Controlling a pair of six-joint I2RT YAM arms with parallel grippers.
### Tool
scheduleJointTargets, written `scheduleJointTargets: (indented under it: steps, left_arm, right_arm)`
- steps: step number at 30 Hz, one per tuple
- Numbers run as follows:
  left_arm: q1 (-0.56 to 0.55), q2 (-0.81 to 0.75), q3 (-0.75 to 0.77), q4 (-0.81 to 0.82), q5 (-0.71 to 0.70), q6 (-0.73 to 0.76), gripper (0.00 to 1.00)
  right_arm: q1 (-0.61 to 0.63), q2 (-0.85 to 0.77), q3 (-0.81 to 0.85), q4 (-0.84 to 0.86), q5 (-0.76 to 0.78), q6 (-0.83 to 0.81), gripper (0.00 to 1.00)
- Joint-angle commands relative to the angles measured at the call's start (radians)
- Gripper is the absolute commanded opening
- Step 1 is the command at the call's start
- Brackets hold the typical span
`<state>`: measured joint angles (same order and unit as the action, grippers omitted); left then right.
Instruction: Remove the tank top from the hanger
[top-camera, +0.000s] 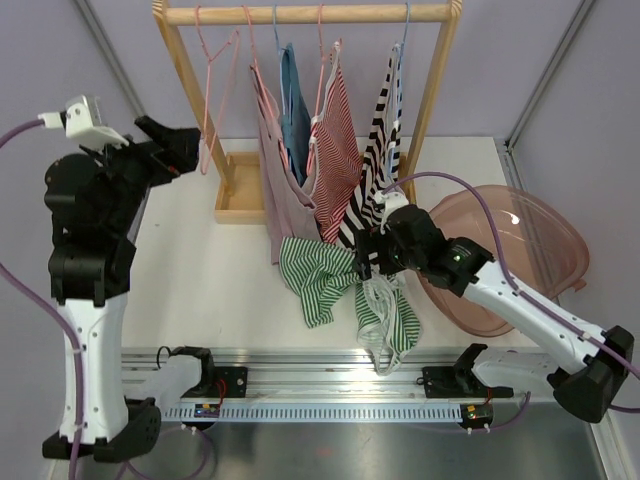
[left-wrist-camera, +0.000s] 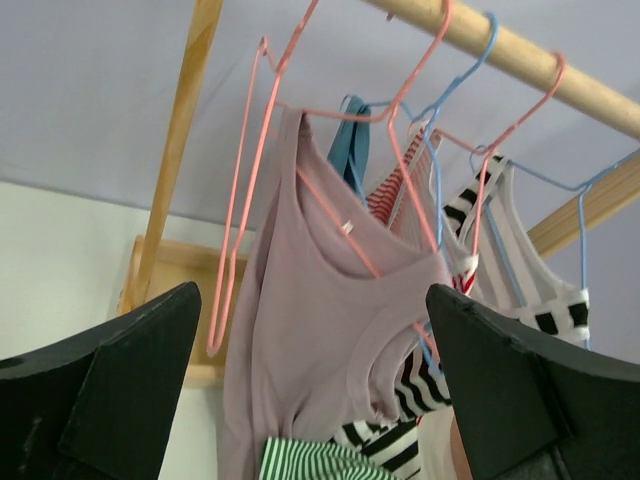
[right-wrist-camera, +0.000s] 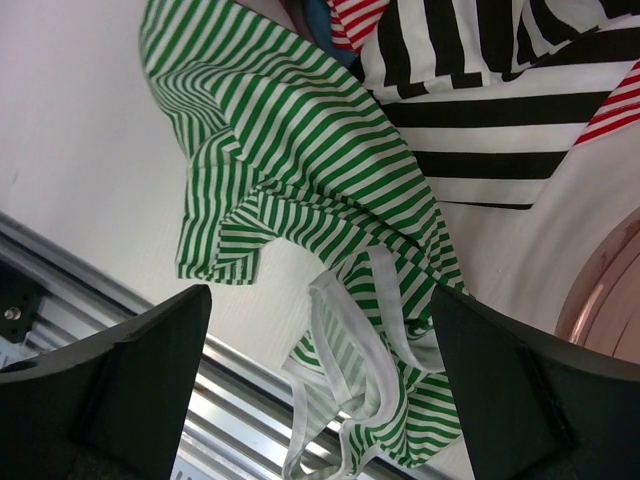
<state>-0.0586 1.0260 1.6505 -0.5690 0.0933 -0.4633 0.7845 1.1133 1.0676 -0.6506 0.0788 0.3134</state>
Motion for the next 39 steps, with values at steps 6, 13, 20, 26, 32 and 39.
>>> scheduleJointTargets:
  steps: [6, 13, 20, 26, 32, 39]
  left_arm:
    - [0.005, -0.298, -0.309, -0.068, -0.044, 0.104, 0.99]
    - [0.003, -0.466, -0.533, -0.068, -0.133, 0.149, 0.99]
    - [-0.029, -0.523, -0.641, -0.066, -0.17, 0.166, 0.99]
    - [-0.056, -0.549, -0.696, -0.04, -0.228, 0.176, 0.99]
    - [-0.078, -0.587, -0.727, -0.019, -0.296, 0.178, 0.99]
    - [-0.095, -0.612, -0.729, -0.02, -0.336, 0.18, 0.99]
  right_arm:
    - [-0.005, 0.201, -0.021, 0.06, 0.096, 0.033, 1.0]
    - [-0.002, 0.344, -0.083, 0.126, 0.072, 0.053, 0.99]
    - [0.012, 0.434, -0.146, 0.215, 0.039, 0.05, 0.57]
    - [0.035, 0.314, -0.097, 0.134, 0.048, 0.029, 0.0]
    - [0.035, 0.107, 0.032, -0.064, 0.099, 0.001, 0.0]
    - [0.032, -0.047, 0.271, -0.303, 0.355, -0.02, 0.0]
